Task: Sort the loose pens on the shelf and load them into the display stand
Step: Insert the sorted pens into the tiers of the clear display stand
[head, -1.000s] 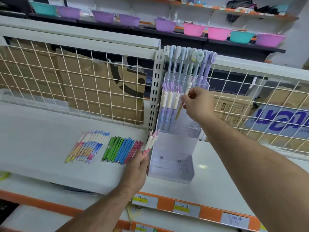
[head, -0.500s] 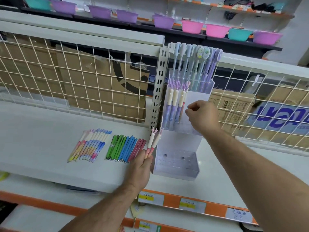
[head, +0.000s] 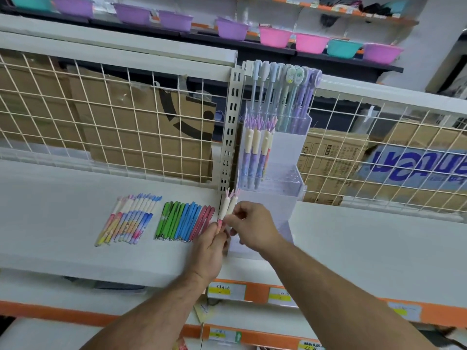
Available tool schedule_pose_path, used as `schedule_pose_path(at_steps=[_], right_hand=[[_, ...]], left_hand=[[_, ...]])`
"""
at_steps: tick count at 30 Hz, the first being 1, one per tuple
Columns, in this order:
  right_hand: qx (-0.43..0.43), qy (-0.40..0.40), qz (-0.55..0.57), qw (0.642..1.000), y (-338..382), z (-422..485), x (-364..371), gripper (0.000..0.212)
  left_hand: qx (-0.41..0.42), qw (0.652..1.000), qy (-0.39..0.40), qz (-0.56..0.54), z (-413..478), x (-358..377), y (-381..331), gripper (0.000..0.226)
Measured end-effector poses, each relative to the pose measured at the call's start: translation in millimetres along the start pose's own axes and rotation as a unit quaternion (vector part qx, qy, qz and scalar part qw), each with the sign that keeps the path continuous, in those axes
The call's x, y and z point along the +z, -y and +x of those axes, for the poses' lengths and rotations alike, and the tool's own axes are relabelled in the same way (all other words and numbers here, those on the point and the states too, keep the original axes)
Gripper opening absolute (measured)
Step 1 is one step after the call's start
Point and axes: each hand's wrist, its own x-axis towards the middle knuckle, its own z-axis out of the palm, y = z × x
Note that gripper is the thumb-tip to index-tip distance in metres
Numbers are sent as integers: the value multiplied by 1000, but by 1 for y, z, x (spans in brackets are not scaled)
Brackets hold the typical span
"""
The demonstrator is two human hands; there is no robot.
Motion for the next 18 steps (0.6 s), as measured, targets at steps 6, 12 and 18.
schedule_pose_path(at_steps=[6,12,18], right_hand=[[-4,-84,29,996,24,7,-42,16],[-27,-211,32,977,54,28,-96,14],[-46,-261,4,964,68,50,-116,17]], left_hand=[[-11,999,-3,30,-2,0,-5,20],[-4,997,-2,76,-1,0,-6,26],[4,997,3,83,-2,0,-5,31]])
